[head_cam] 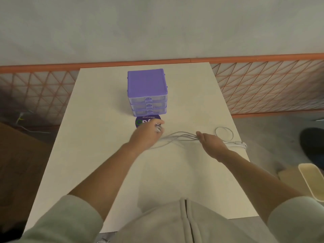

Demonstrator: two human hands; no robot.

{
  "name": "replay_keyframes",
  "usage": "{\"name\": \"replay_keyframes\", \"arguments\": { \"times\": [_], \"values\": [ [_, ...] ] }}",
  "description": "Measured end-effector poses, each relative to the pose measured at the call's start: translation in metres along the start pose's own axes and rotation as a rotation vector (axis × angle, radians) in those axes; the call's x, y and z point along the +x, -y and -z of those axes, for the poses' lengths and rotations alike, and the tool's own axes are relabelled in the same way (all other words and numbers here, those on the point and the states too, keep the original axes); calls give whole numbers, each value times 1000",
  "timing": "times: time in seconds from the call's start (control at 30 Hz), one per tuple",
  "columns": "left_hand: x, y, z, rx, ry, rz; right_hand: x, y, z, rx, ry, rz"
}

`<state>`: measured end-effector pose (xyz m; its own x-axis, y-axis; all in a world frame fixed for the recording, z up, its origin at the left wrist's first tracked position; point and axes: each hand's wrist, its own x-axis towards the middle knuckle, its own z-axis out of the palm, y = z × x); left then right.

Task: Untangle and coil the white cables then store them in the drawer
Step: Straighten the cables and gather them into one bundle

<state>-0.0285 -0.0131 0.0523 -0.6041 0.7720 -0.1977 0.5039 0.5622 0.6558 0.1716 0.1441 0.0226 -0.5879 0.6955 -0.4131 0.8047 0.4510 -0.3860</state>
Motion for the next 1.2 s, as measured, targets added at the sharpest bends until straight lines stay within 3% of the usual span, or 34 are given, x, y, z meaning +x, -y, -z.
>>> {"name": "replay_keyframes", "arguments": {
  "times": [0.17, 0.27, 0.4, 0.6, 0.9, 1.2],
  "values": [
    [-1, -42, -57, 359, 267, -213, -9, -3, 7, 168, 83, 72],
    [-1, -52, -73, 443, 303, -254, -12, -8, 12, 226, 115, 113],
    [2, -58, -87, 478, 259, -277, -7, -21, 11, 236, 167, 140],
    [-1, -62, -94, 493, 221, -216, 3, -44, 11, -47, 105, 323],
    [4, -73, -94, 520, 111, -106, 16, -125, 50, -102, 78, 110],
    [2, -79, -82, 523, 101, -36, 31, -155, 61, -501, 24, 41]
  ]
}}
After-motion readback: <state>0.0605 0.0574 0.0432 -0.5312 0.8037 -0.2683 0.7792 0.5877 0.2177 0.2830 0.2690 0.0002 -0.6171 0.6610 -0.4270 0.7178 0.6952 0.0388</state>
